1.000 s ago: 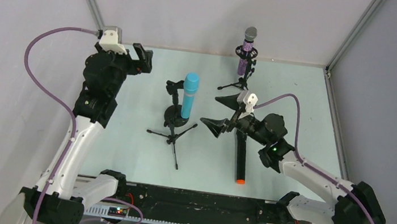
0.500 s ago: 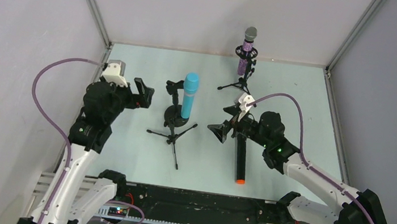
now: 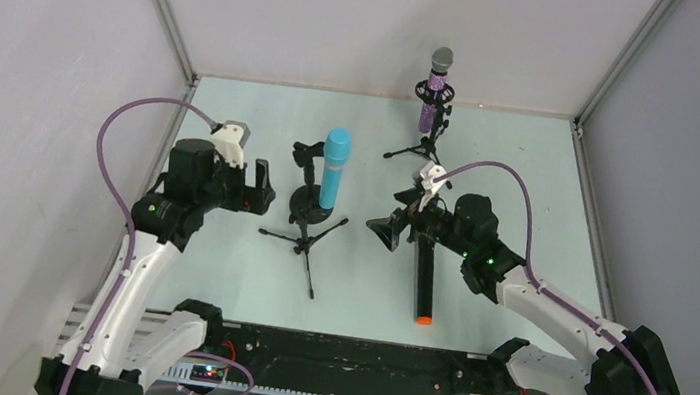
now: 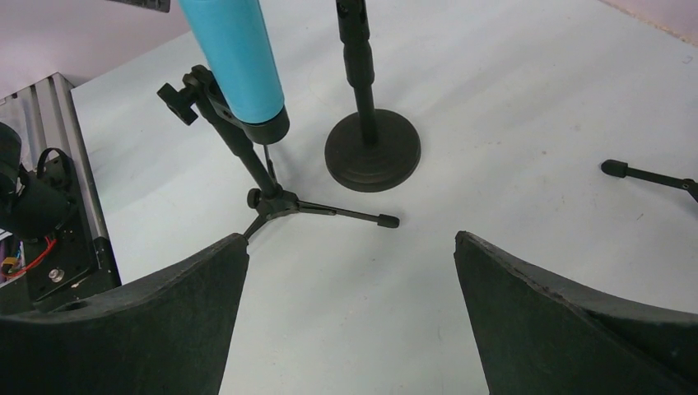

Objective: Attach the microphones to the stand

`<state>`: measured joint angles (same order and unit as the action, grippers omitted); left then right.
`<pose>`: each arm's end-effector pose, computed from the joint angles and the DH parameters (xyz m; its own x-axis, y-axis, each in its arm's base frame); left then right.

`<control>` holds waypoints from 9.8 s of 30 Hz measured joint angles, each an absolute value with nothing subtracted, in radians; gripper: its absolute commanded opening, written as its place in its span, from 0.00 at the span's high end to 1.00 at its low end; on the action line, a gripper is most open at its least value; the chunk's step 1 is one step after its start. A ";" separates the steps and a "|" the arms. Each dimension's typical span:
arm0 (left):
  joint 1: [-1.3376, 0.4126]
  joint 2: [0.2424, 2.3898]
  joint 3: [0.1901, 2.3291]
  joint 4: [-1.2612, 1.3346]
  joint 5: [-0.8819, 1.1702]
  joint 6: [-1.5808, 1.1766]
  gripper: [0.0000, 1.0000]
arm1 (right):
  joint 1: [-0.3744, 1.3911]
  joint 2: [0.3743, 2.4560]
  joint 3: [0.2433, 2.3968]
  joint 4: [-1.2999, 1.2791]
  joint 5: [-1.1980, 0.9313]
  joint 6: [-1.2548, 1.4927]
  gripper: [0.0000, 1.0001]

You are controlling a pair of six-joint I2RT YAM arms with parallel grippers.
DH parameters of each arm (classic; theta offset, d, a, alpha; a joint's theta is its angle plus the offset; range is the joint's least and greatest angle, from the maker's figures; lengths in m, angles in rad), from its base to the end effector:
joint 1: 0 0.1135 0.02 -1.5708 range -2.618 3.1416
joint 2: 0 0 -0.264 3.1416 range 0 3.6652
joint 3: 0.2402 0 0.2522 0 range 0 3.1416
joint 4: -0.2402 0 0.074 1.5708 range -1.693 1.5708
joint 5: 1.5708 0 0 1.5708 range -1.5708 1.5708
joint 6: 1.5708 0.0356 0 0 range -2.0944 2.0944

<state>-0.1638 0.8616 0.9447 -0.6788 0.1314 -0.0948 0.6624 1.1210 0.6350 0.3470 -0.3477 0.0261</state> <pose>0.1745 -0.0336 0.3326 -0.5765 0.0002 -0.8171 0.2151 0.9648 -0.1515 0.1946 0.1672 0.2750 -0.1313 -0.0712 -0.9888 -0.8411 0.5358 0.0730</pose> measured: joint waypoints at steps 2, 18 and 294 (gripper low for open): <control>-0.169 0.864 0.945 -0.692 0.144 -0.072 0.02 | 0.659 1.121 0.635 0.346 -0.348 0.027 0.01; -0.330 0.863 0.945 -0.707 0.390 0.178 0.02 | 0.616 1.163 0.635 0.347 -0.349 0.087 0.00; -0.558 0.567 0.963 -0.536 -0.382 0.071 1.00 | 0.756 1.300 0.554 0.801 -0.480 0.060 0.01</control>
